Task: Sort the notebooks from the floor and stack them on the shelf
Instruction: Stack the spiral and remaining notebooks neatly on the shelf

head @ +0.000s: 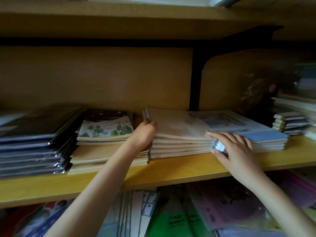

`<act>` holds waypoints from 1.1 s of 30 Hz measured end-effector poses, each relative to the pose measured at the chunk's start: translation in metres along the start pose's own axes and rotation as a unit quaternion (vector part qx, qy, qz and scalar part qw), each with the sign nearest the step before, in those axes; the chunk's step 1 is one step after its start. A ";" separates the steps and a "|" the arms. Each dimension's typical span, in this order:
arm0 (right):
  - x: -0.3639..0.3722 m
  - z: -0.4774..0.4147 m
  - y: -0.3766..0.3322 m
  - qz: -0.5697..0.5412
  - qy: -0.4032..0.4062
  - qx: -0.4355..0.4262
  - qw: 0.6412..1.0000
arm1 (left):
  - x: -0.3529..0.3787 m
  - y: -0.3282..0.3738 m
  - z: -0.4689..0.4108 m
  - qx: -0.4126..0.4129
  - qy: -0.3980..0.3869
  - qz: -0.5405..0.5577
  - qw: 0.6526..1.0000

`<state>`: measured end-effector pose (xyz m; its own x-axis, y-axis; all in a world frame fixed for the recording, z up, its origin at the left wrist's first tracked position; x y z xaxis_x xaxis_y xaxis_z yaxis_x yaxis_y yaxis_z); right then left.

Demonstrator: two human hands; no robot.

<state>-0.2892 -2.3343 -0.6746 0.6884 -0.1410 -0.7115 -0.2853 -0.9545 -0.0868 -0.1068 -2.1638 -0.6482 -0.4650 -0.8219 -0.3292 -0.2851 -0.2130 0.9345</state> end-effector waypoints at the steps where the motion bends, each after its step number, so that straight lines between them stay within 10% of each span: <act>1: 0.000 0.000 0.000 -0.004 0.003 0.000 1.000 | 0.001 0.000 0.001 -0.002 -0.006 -0.003 1.000; 25: -0.015 -0.004 0.004 -0.167 -0.059 0.069 0.982 | -0.006 0.000 0.019 0.035 0.069 0.060 0.995; 29: -0.044 0.006 0.080 -0.172 0.150 0.276 0.934 | -0.006 -0.002 0.028 0.069 0.089 0.012 0.994; 33: -0.025 0.012 0.146 -0.296 0.076 0.486 0.819 | -0.002 0.002 0.037 0.074 0.123 -0.038 0.989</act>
<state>-0.3562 -2.4674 -0.6775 0.9520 0.1695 -0.2548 -0.2161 -0.2172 -0.9519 -0.1381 -2.1433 -0.6504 -0.2236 -0.9141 -0.3383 -0.4399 -0.2151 0.8719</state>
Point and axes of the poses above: each hand's wrist, its own z-axis away from the middle knuckle, its own x-axis out of the palm, y = z × x, the point moved 7 cm from there along -z, towards the middle knuckle, and after that the axes turned 6 degrees about z, right-handed, at the moved point
